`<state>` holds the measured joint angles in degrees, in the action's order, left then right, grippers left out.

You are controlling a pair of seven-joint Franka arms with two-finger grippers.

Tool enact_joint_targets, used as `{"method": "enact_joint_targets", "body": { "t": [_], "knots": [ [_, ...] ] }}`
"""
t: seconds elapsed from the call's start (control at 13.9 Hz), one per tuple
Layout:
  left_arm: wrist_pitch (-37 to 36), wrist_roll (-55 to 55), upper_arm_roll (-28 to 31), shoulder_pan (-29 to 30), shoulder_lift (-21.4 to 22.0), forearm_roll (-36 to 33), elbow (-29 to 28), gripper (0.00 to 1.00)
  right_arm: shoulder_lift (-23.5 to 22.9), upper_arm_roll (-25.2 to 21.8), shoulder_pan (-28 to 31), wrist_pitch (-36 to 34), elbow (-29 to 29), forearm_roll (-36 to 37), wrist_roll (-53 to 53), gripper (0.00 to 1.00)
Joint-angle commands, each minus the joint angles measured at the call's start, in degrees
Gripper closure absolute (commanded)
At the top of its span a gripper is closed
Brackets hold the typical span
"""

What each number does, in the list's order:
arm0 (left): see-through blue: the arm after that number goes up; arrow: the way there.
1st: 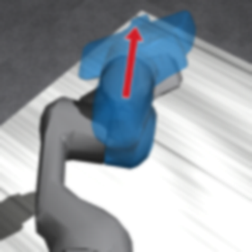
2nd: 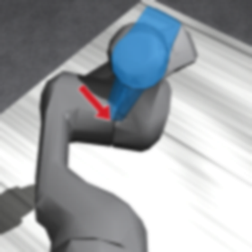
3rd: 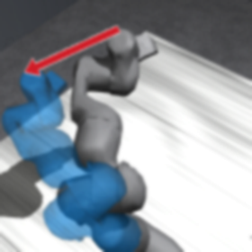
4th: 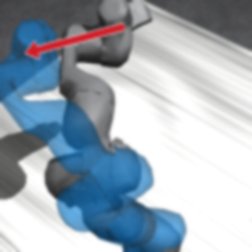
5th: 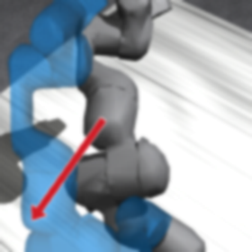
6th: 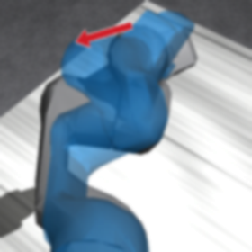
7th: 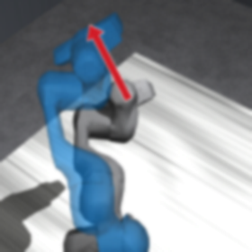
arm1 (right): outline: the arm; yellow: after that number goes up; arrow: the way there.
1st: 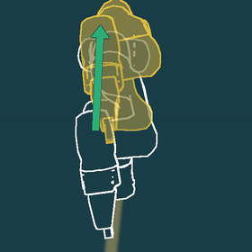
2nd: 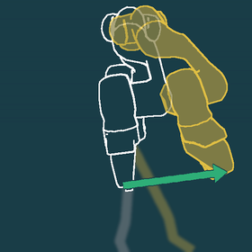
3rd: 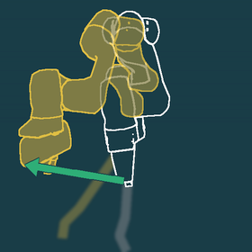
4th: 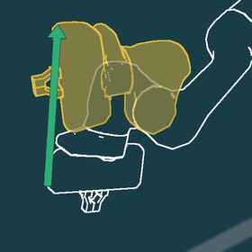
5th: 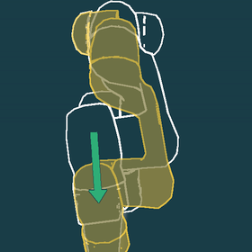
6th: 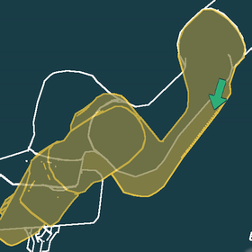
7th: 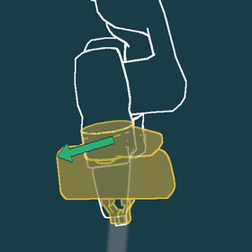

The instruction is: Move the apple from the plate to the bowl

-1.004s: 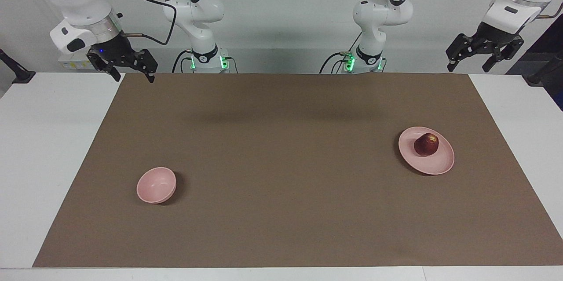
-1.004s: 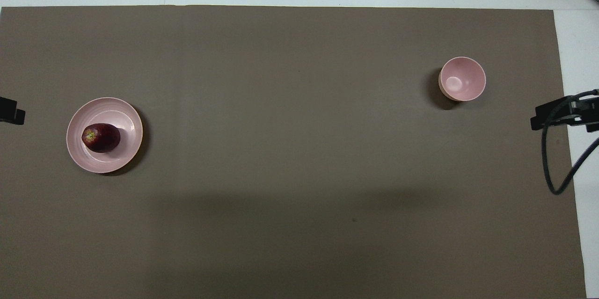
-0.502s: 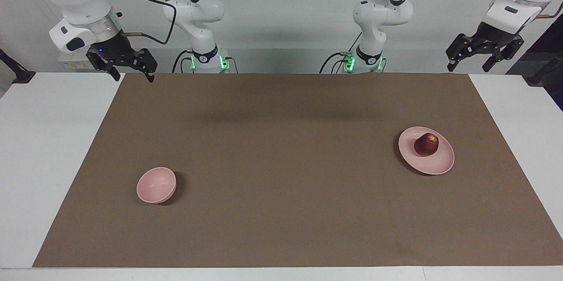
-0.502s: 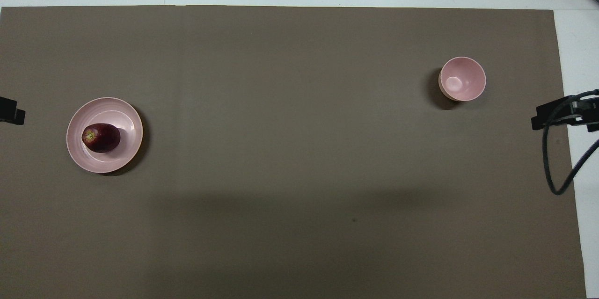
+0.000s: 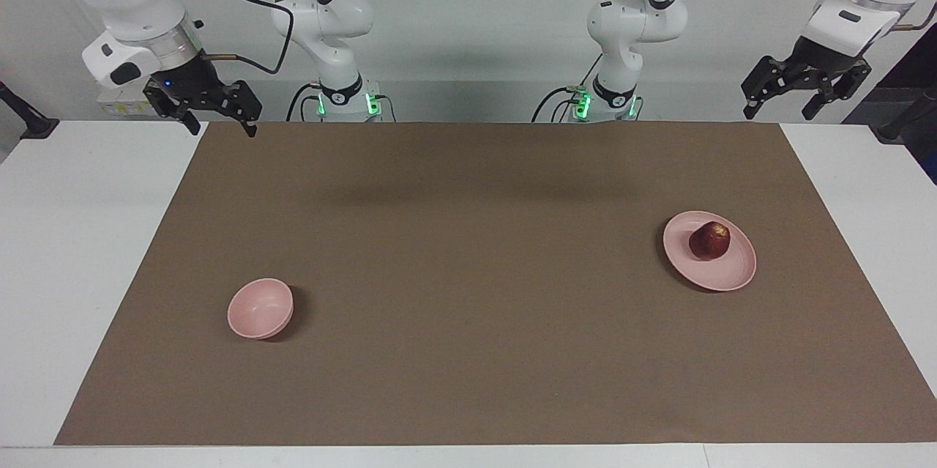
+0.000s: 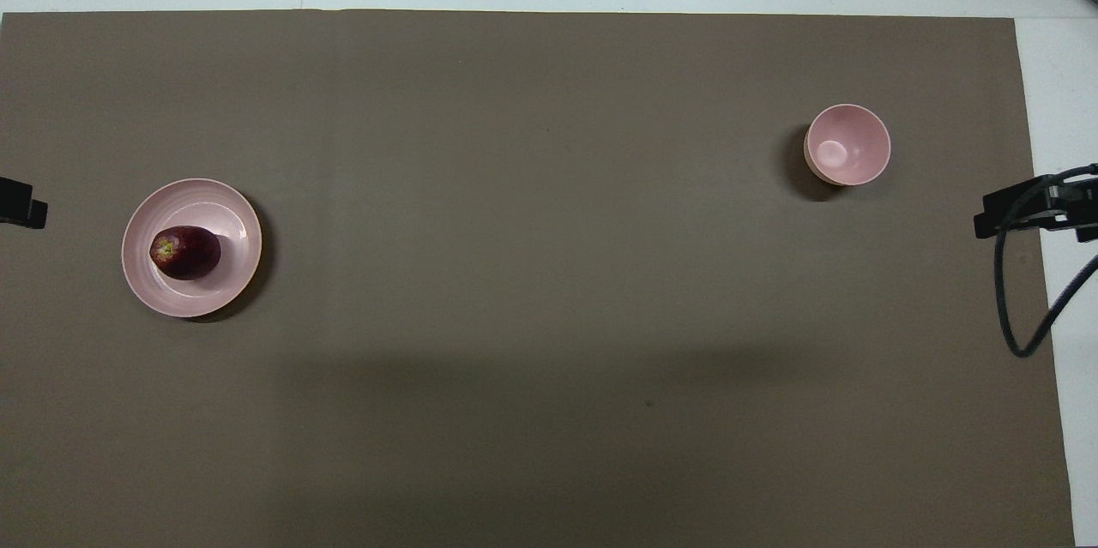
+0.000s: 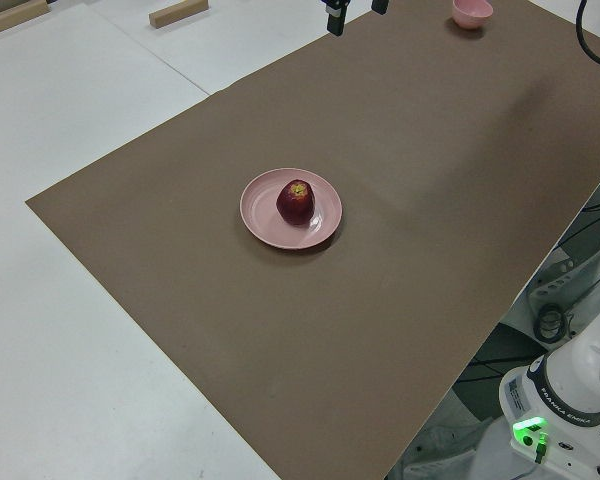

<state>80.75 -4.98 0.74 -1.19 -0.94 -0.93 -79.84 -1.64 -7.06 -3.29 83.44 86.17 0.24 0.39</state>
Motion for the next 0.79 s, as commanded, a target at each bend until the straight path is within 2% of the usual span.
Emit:
{"method": "enact_joint_targets", "body": {
  "t": [0.0, 0.72],
  "knots": [
    [-0.5, 0.7, -0.3, 0.3, 0.9, -0.4, -0.8, 0.0, 0.4, 0.0, 0.4, -0.5, 0.0, -1.4, 1.3, 0.0],
    [4.3, -0.5, -0.2, 0.4, 2.7, -0.2, -4.9, 0.0, 0.4, 0.0, 0.4, -0.3, 0.0, -1.4, 1.4, 0.0]
  ]
}}
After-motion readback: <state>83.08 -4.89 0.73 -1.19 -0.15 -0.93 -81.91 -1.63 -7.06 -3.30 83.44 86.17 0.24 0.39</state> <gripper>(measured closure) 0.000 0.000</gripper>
